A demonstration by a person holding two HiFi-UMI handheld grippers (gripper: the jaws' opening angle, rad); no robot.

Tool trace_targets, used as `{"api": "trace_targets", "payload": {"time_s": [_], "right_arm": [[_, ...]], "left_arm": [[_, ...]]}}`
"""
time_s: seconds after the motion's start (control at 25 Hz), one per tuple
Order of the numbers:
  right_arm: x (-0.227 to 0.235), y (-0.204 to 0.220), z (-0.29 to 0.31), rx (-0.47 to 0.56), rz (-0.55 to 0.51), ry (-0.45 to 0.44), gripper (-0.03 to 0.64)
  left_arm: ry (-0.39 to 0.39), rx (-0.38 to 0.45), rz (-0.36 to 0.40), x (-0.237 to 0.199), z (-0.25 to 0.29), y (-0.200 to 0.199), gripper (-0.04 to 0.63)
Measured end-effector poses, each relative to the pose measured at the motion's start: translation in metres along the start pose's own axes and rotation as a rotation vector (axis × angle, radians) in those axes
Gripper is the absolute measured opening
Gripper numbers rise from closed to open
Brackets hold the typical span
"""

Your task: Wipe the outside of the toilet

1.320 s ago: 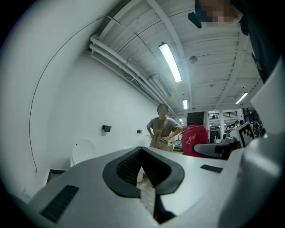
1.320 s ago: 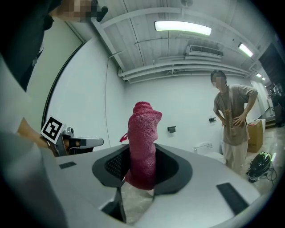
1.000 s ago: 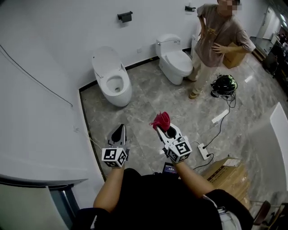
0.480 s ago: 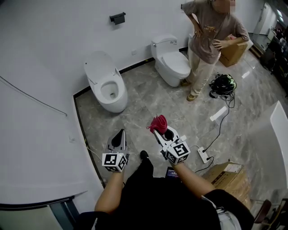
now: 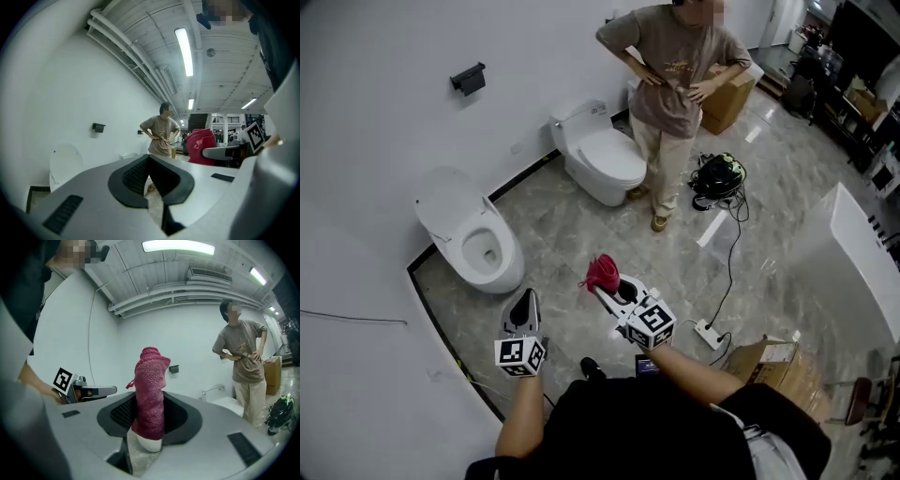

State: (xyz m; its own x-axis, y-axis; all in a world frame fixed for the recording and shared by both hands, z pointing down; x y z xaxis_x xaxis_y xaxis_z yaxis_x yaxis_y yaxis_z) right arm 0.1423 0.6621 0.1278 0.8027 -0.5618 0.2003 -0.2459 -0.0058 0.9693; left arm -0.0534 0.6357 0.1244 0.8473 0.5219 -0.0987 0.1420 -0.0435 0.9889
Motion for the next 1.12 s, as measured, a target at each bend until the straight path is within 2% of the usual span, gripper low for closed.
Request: {"api": "trace_targets", "payload": {"time_s": [0.16, 0.28, 0.56, 0.8, 0.96, 1.12], "right_arm": [[0.032, -0.002, 0.029, 0.011, -0.003, 0.055, 0.153], [0.049, 0.004, 0.042, -0.002, 0.004, 0.078, 0.153], [0.113, 0.025, 0.119, 0.004, 0.023, 0.045, 0.153], [0.184, 0.03, 0.202, -0.004, 0.069, -0.007, 0.153], [0.225, 0.018, 0.253, -0.003, 0.078, -0.075, 0.153], [0.257, 0.019, 0.299, -0.024, 0.103, -0.144, 0.153]], "left_arm": [[0.114, 0.023, 0.027, -0.002, 0.066, -0.001, 0.011], [0.15, 0.018, 0.005, -0.003, 0.097, 0.005, 0.011], [0.085, 0.024, 0.0, -0.059, 0.169, 0.019, 0.011], [0.014, 0.004, 0.003, -0.102, 0.256, 0.028, 0.011], [-0.032, -0.016, 0.03, -0.123, 0.309, 0.023, 0.011], [-0.114, -0.037, 0.051, -0.153, 0.342, 0.024, 0.011]]}}
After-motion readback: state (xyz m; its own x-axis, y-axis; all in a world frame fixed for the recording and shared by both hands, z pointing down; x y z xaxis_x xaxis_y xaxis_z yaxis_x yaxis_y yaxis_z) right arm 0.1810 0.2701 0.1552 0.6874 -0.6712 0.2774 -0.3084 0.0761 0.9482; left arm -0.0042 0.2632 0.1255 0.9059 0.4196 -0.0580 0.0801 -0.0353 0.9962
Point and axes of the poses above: the fingertips, and each gripper's own axes: z forward along the fingers, x to its right, y out of its underside, the point moved 3 cm from there along -z, backward along the fingers, and after that the axes turned 12 degrees about x, right-handed, at the moved point
